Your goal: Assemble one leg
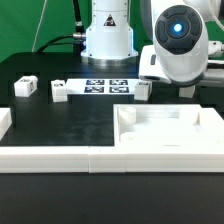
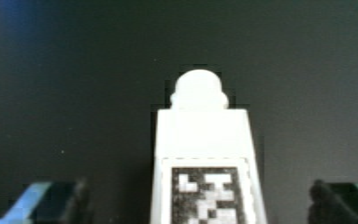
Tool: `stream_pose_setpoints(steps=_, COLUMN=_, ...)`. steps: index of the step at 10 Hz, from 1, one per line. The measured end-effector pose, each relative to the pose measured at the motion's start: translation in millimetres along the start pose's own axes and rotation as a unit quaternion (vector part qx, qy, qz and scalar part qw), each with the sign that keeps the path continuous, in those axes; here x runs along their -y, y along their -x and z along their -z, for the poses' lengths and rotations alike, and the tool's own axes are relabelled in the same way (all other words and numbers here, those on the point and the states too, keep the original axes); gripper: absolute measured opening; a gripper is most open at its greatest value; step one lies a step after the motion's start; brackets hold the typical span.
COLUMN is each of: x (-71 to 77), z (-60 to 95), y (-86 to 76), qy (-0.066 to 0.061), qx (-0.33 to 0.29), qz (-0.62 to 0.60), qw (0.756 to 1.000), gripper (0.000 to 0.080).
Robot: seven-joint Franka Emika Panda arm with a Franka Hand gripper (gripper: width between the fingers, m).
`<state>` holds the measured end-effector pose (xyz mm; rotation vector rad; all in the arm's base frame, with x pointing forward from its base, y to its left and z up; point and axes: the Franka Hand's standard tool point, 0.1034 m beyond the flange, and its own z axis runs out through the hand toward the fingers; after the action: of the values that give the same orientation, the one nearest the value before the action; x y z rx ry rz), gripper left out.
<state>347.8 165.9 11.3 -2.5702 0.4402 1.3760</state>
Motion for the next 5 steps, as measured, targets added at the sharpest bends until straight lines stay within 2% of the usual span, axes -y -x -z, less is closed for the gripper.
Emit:
stream_pose_setpoints(steps=1, x=0.0, z=0.0, y=0.0, qy=0.000, qx=0.000, qz=0.000, qw=1.000, gripper=0.0536)
stream_pose_setpoints(steps=2, x=0.0, z=0.0, y=0.0, qy=0.000, qx=0.000, qz=0.000, qw=1.000, gripper=0.0352)
stream_pose_setpoints(steps=3, x=0.0, z=0.0, y=0.0, qy=0.000, qx=0.000, qz=0.000, qw=1.000, gripper=0.0288)
stream_pose_setpoints(steps=5, x=0.0, z=0.0, y=0.0, qy=0.000, qx=0.000, qz=0.000, qw=1.000, gripper=0.0288)
